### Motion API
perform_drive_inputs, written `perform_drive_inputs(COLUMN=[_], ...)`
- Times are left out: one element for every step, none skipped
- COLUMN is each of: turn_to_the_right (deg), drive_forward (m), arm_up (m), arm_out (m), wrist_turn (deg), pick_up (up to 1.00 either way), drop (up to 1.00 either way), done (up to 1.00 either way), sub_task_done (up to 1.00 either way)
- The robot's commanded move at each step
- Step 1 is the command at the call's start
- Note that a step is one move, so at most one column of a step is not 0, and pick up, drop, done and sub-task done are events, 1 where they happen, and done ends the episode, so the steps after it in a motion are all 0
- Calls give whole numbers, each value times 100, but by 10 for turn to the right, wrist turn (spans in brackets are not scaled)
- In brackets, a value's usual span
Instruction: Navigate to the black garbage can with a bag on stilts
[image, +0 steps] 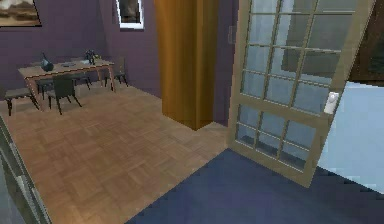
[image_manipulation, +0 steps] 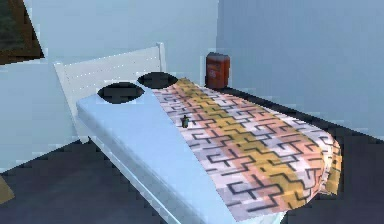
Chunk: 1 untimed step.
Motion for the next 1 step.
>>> perform_drive_inputs(turn_to_the_right=[-60], drive_forward=[0], arm_up=[0], arm_out=[0], wrist_turn=[0], pick_up=[0], drop=[0], done=[0], sub_task_done=[0])
